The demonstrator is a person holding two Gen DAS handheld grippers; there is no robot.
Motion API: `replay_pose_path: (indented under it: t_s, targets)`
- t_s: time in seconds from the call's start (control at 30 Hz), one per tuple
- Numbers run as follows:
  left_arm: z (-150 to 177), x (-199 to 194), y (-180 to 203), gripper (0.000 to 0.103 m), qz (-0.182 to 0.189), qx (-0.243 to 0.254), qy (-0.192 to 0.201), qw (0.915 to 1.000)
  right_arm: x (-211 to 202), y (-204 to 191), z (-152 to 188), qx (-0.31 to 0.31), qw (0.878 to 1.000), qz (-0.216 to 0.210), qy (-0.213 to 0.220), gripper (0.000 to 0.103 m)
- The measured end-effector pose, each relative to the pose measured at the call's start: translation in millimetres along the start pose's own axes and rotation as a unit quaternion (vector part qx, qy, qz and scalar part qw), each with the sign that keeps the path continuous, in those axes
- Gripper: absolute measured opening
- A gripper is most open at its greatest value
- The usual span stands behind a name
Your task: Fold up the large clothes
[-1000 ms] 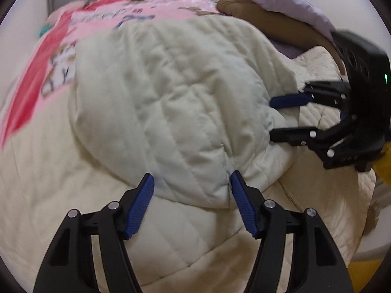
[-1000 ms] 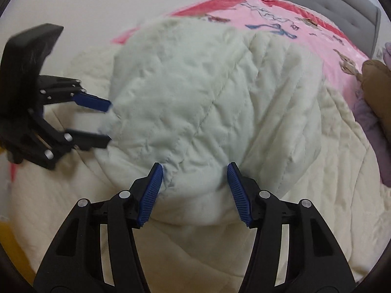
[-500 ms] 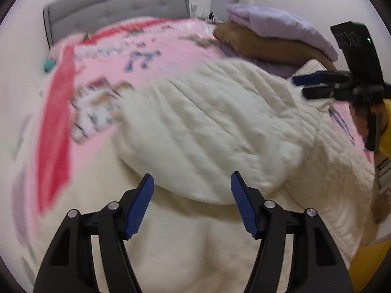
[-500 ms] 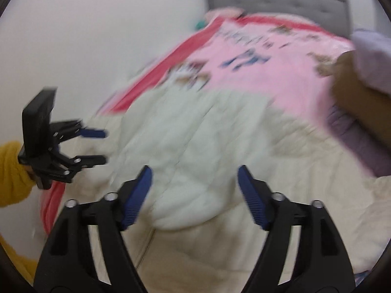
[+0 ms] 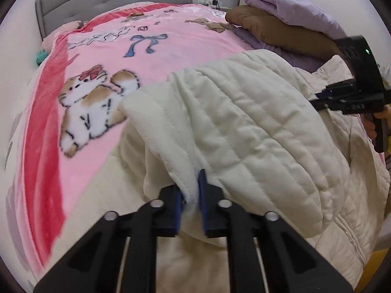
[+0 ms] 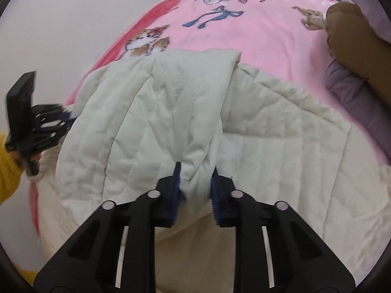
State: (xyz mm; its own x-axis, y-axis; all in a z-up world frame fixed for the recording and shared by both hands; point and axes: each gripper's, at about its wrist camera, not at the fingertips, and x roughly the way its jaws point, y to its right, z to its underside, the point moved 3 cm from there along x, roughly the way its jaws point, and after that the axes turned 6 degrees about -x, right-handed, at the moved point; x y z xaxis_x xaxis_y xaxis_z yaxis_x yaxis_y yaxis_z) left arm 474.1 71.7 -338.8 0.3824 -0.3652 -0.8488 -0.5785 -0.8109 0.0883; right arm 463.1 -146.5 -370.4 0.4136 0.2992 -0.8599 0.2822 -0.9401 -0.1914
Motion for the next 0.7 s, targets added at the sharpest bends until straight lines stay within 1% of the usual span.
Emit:
replay_pose_path:
  t_s: [0.03, 0.07, 0.1, 0.17, 0.2, 0.23, 0.27, 0.37, 0.43, 0.57, 0.6, 0.67, 0.7]
  targets:
    - [3, -4, 2, 0.007, -0.002, -0.005, 0.01, 0.9999, -2, -3, -5, -0.016, 1.0, 0.023, 0.0, 0.015]
    - [7, -14, 4, 0.007, -0.005, -0.013, 0.028, 0.9995, -6, -5, -10, -0.029, 0.999, 0.042, 0.004, 0.014]
    - [9, -21, 8, 0.006, -0.009, -0.016, 0.041, 0.999, -14, -8, -17, -0.047, 0.997, 0.063, 0.012, 0.014]
    - [16, -42, 18, 0.006, -0.014, -0.02, 0.068, 0.9974, -28, -7, -27, -0.056, 0.995, 0.071, 0.029, 0.014]
    - [21, -48, 24, 0.006, -0.009, -0.024, 0.073, 0.997, -36, -7, -30, -0.067, 0.994, 0.076, 0.038, 0.014]
    - [24, -49, 26, 0.006, -0.002, -0.03, 0.069, 0.9972, -39, -4, -31, -0.074, 0.994, 0.077, 0.035, 0.014]
    - [27, -46, 27, 0.006, 0.001, -0.038, 0.061, 0.9974, -36, -1, -28, -0.084, 0.993, 0.075, 0.017, 0.014]
    - [35, -27, 23, 0.007, -0.032, -0.061, 0.043, 0.9967, -20, 12, -13, -0.064, 0.996, 0.047, -0.029, 0.014]
    - [32, -19, 18, 0.008, -0.043, -0.069, 0.039, 0.9959, -4, 15, 2, -0.063, 0.995, 0.051, -0.063, 0.014]
    - [20, -14, 5, 0.008, -0.062, -0.079, 0.037, 0.9943, -10, 10, 6, -0.028, 0.998, 0.038, -0.045, 0.014]
    - [18, -15, 0, 0.009, -0.064, -0.081, 0.037, 0.9939, -13, 8, 6, -0.03, 0.998, 0.039, -0.041, 0.014]
    - [19, -11, -3, 0.012, -0.056, -0.081, 0.024, 0.9949, -15, 3, 9, -0.045, 0.997, 0.053, -0.042, 0.014]
    - [23, -5, -2, 0.017, -0.058, -0.065, 0.009, 0.9962, -11, 3, 10, -0.049, 0.996, 0.057, -0.049, 0.016]
